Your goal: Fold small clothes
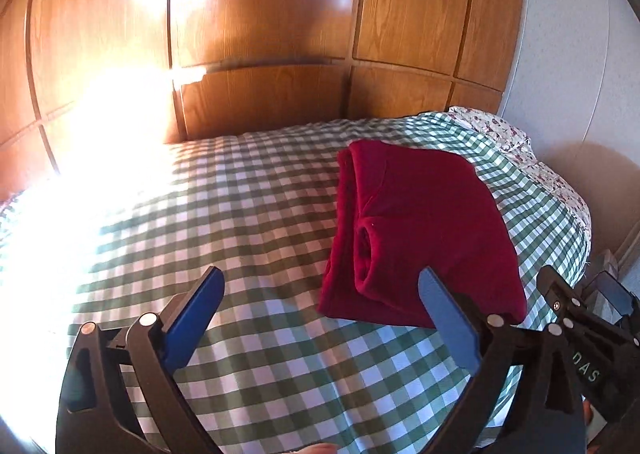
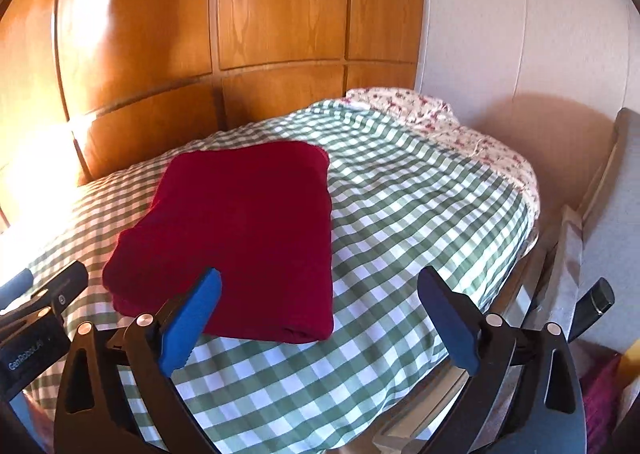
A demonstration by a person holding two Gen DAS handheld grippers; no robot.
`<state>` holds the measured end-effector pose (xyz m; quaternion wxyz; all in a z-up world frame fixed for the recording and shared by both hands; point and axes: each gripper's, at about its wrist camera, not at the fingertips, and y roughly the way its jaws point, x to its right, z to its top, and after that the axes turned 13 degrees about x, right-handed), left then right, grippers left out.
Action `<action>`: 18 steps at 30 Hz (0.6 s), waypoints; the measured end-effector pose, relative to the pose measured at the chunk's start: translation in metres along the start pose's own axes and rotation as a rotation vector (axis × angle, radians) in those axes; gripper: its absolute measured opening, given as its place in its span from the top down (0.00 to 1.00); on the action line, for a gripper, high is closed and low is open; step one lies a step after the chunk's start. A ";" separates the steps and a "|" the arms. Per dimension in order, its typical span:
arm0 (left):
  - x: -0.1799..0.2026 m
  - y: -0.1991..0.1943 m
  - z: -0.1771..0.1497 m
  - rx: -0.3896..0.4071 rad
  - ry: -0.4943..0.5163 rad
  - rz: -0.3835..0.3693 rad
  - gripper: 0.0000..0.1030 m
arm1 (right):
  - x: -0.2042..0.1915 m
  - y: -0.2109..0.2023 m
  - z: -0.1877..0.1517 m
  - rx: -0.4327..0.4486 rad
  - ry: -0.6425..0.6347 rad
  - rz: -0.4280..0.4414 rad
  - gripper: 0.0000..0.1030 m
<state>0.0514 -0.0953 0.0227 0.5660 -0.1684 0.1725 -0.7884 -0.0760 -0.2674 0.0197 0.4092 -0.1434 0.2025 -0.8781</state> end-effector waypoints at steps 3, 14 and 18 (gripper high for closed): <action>0.001 -0.008 0.001 0.011 0.000 0.003 0.03 | -0.001 -0.004 0.002 0.015 0.008 -0.002 0.05; 0.008 -0.027 0.007 0.060 0.006 0.019 0.03 | 0.000 -0.009 0.006 0.027 0.021 0.001 0.05; 0.009 -0.029 0.008 0.061 0.010 0.023 0.03 | -0.001 -0.009 0.005 0.026 0.019 0.002 0.05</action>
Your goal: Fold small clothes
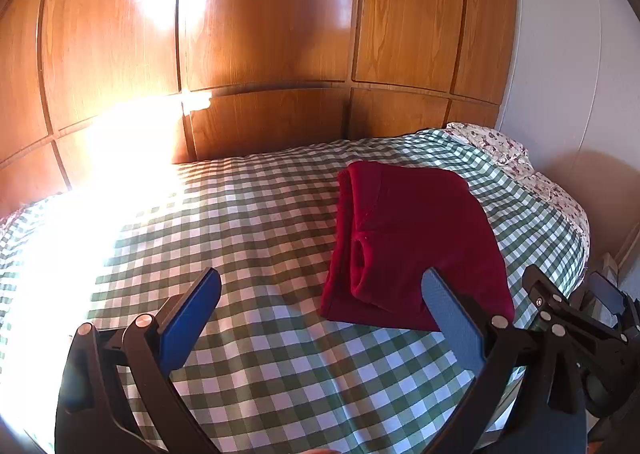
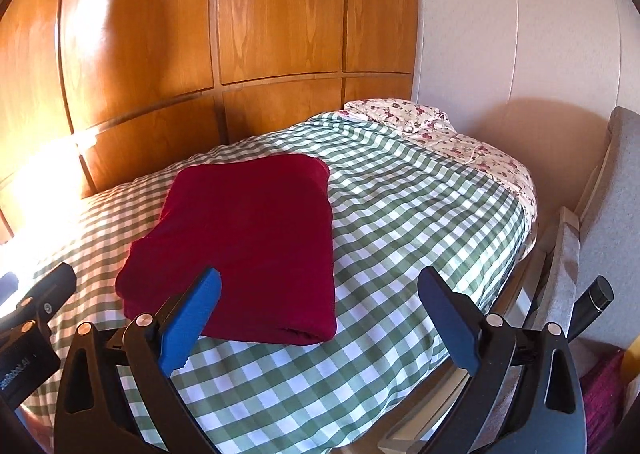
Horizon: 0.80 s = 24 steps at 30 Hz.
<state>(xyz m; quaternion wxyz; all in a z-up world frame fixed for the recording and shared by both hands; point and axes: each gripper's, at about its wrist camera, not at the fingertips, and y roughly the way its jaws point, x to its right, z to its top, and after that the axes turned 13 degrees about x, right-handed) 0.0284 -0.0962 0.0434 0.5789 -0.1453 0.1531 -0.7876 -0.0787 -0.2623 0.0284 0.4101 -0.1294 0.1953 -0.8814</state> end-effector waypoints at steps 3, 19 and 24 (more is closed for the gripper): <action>0.001 0.000 0.000 0.002 0.000 0.004 0.03 | -0.001 -0.001 0.000 0.005 0.000 0.001 0.05; 0.003 -0.001 -0.002 -0.005 0.004 0.014 0.03 | -0.004 -0.001 -0.002 0.011 -0.013 0.019 0.05; 0.004 -0.003 -0.001 -0.001 0.004 0.016 0.03 | -0.005 -0.001 -0.003 0.007 -0.015 0.026 0.05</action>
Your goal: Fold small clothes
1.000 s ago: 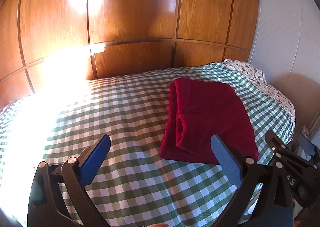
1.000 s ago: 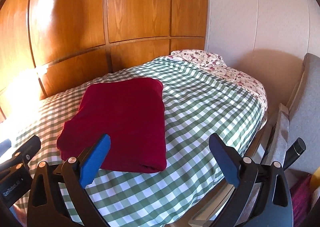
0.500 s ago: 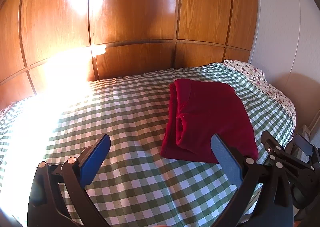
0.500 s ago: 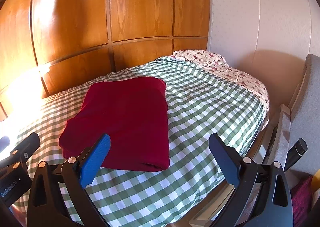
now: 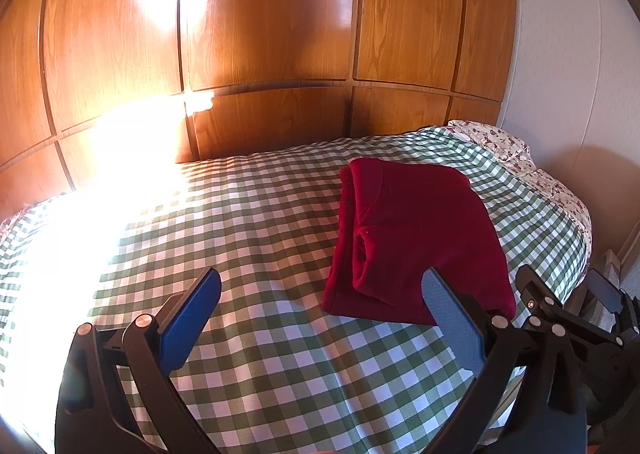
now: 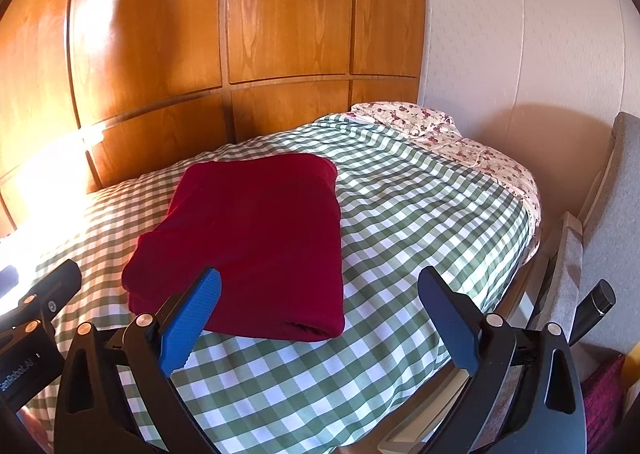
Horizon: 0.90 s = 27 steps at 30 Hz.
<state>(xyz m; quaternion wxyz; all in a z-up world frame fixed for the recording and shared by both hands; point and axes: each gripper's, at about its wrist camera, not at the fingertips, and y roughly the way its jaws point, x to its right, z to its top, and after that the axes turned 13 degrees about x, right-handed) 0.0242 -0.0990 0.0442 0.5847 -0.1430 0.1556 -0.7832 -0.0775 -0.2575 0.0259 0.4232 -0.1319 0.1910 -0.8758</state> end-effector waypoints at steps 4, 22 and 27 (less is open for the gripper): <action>0.000 -0.002 0.001 0.006 0.000 -0.002 0.03 | 0.000 0.000 0.000 -0.001 0.002 0.001 0.05; 0.001 -0.008 0.005 0.028 0.002 -0.014 0.05 | -0.001 0.001 -0.001 -0.002 -0.004 0.009 0.05; 0.003 -0.002 0.005 0.002 0.006 -0.015 0.03 | -0.002 -0.001 -0.003 0.000 -0.003 0.008 0.05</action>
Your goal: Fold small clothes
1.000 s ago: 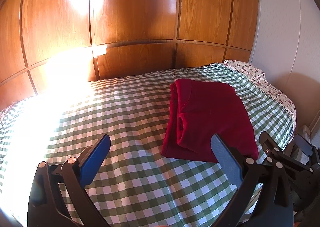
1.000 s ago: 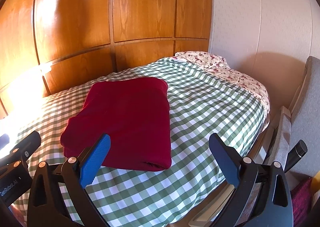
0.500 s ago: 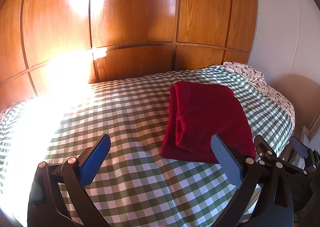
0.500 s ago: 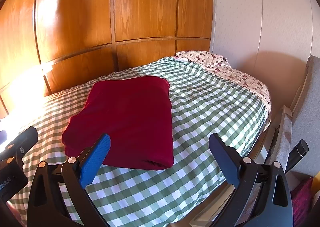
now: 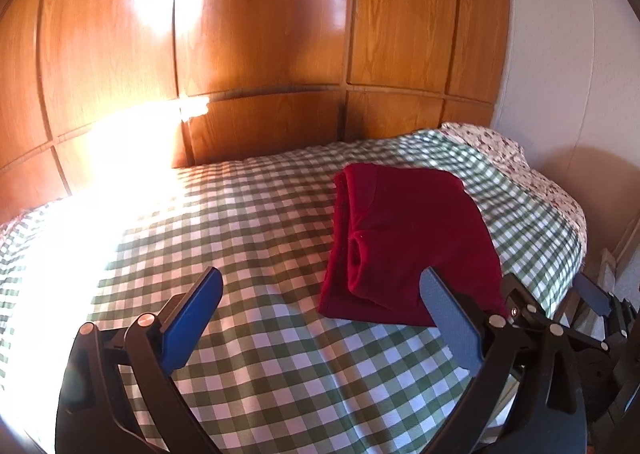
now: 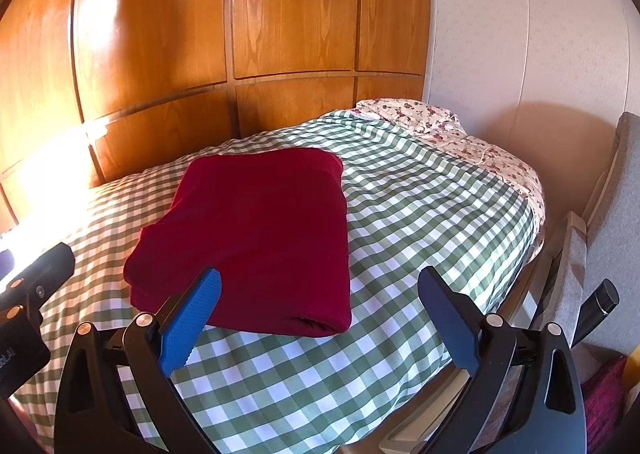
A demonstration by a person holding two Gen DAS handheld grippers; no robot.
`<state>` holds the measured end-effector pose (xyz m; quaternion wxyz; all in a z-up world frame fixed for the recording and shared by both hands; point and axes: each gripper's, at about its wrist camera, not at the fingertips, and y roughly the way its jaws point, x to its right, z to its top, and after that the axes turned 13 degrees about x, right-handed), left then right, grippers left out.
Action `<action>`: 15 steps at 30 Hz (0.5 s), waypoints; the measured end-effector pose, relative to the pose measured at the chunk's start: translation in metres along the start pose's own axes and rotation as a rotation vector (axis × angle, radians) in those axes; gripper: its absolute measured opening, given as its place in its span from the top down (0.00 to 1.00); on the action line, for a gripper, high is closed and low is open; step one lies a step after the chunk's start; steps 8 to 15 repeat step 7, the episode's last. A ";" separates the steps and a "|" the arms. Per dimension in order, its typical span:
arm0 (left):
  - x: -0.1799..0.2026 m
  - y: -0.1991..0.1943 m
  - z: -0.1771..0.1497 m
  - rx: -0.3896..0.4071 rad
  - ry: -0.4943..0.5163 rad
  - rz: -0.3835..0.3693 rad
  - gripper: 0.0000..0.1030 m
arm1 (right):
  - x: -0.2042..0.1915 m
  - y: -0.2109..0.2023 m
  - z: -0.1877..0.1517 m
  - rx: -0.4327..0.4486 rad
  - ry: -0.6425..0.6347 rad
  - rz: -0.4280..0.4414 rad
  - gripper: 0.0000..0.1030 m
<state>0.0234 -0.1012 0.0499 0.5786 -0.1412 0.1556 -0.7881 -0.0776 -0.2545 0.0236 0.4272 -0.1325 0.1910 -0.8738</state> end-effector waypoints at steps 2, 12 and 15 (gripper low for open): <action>0.001 -0.001 -0.001 0.004 0.004 0.018 0.03 | 0.000 0.000 0.000 0.005 0.002 -0.003 0.05; -0.001 0.003 -0.005 -0.014 -0.006 0.023 0.03 | 0.004 0.002 0.002 0.009 0.009 -0.016 0.05; -0.001 0.003 -0.005 -0.014 -0.006 0.023 0.03 | 0.004 0.002 0.002 0.009 0.009 -0.016 0.05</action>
